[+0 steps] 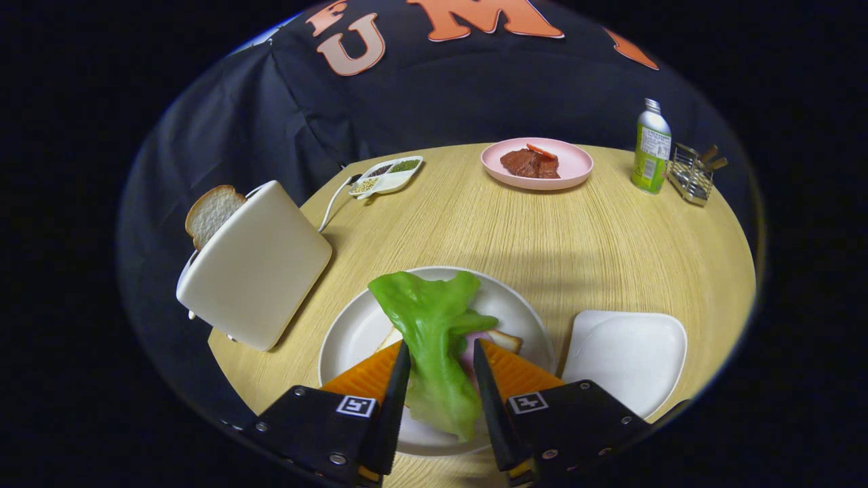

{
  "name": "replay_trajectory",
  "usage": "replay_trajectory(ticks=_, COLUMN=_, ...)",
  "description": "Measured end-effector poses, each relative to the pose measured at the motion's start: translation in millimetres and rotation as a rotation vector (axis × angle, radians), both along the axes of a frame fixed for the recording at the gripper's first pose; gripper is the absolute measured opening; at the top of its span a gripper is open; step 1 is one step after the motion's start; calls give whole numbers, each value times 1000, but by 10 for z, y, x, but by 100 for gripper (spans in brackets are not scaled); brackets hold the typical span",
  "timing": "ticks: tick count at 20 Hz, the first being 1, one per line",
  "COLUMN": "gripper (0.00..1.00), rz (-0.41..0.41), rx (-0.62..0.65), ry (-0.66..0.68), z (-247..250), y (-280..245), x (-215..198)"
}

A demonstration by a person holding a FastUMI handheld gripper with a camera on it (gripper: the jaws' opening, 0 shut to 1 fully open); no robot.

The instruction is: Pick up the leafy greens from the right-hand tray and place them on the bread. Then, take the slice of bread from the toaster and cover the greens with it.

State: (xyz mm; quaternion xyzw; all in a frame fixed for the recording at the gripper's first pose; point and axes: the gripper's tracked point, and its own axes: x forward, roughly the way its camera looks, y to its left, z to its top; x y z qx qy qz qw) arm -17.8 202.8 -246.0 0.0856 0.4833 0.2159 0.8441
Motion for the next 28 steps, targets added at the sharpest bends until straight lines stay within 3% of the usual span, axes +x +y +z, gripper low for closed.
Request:
replay_trajectory(ticks=3, gripper=72, rz=6, rx=-56, ry=-58, z=107, y=-55, x=68)
replay_trajectory(ticks=7, gripper=84, rz=7, rx=-72, ry=-107, z=326, y=-19, x=158)
replay_trajectory(ticks=19, gripper=92, rz=25, rx=28, ry=-133, z=1437, y=614, x=390)
replay_trajectory(ticks=28, gripper=97, rz=169, rx=100, ry=-83, z=2069, y=1710, x=413)
